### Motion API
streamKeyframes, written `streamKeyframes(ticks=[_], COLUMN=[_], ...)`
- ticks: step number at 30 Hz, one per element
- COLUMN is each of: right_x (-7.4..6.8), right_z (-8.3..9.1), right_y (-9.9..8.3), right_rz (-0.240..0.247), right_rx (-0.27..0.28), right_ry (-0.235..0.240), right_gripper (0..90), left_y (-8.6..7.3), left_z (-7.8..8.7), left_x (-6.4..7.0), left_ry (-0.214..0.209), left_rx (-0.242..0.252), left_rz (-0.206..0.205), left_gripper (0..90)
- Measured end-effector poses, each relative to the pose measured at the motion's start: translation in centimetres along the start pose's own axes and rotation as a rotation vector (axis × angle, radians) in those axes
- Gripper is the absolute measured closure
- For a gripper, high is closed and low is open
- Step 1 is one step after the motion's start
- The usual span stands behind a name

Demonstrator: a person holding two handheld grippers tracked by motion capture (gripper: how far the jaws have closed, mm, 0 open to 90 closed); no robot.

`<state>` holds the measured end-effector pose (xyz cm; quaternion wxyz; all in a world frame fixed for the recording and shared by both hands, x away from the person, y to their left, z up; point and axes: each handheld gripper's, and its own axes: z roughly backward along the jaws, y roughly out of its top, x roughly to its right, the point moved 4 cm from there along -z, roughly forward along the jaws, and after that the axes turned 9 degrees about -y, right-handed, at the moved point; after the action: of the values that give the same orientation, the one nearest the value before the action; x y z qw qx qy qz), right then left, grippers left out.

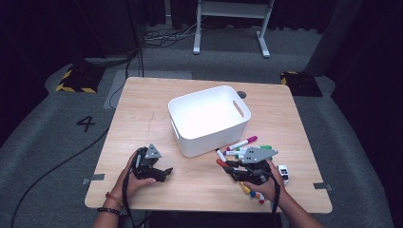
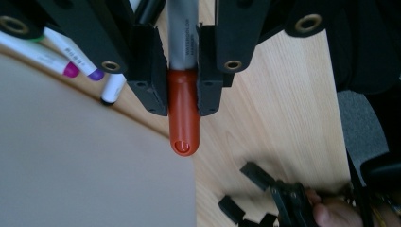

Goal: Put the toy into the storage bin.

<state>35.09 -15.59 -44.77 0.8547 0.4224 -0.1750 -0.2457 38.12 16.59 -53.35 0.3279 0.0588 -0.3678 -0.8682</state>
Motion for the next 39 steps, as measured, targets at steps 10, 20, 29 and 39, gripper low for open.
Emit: streamKeyframes(ticks=[10,20,29,39], right_x=[2.7,5.2,6.6,7.9], right_z=[2.7,4.3,3.8,4.1], right_y=[2.4,4.9,6.7,9.2], right_rz=[-0.028,-0.028,-0.004,0.017], right_rx=[0.078,0.115,0.116,0.130], right_ry=[-0.043,-0.101,-0.124,-0.145], right_gripper=[74.5,74.5,74.5,74.5], left_y=[0.0,0.0,0.0,0.0], left_z=[0.0,0.0,0.0,0.0], left_x=[0.0,0.0,0.0,0.0], left_ry=[0.000,0.000,0.000,0.000], left_rx=[0.000,0.000,0.000,0.000], left_rz=[0.000,0.000,0.000,0.000], left_gripper=[11.6,11.6,11.6,11.6])
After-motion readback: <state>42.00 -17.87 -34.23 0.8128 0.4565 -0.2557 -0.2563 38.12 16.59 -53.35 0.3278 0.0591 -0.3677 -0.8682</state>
